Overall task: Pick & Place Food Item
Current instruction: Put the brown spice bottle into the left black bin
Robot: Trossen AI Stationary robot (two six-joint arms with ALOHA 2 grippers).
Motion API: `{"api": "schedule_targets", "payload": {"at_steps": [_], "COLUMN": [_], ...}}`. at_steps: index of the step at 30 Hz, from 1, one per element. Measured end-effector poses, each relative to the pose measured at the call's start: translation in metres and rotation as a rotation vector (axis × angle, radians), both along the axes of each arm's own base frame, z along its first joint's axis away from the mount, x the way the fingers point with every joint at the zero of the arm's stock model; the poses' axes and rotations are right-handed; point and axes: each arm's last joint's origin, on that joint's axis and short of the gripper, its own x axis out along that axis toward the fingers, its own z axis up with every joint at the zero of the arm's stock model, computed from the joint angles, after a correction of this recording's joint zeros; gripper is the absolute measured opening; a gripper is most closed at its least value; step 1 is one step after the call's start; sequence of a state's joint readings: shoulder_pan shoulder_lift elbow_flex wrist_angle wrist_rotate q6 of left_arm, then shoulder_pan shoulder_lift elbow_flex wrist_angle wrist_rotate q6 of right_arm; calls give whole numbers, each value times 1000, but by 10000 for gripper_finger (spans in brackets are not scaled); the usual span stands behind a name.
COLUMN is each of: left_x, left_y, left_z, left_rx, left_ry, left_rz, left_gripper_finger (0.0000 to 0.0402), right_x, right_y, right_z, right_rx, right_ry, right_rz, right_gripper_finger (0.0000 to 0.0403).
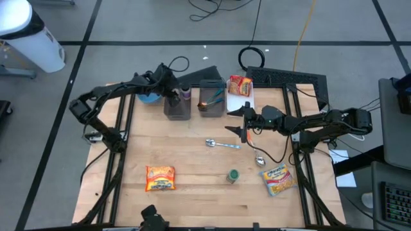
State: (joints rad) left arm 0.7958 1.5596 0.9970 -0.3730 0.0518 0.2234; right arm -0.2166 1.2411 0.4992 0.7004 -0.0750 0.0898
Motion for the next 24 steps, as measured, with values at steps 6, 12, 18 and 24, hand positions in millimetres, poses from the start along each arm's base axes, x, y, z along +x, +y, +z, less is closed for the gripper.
{"api": "schedule_targets", "payload": {"at_steps": [6, 12, 18, 24], "left_x": [4, 7, 7, 9], "left_y": [5, 9, 10, 12], "left_z": [-19, -26, -29, -27], "left_rx": [-38, -10, -11, 1], "left_ry": [45, 70, 79, 58], "left_rz": [3, 22, 25, 32], "left_gripper_finger": [183, 183, 183, 183], "right_x": [0, 0, -1, -1], "right_y": [0, -1, -3, -4], "right_z": [0, 0, 0, 0], "right_rx": [3, 3, 1, -4], "right_ry": [1, 2, 2, 3], "right_rz": [0, -6, -13, -17], "right_gripper_finger": [318, 318, 318, 318]}}
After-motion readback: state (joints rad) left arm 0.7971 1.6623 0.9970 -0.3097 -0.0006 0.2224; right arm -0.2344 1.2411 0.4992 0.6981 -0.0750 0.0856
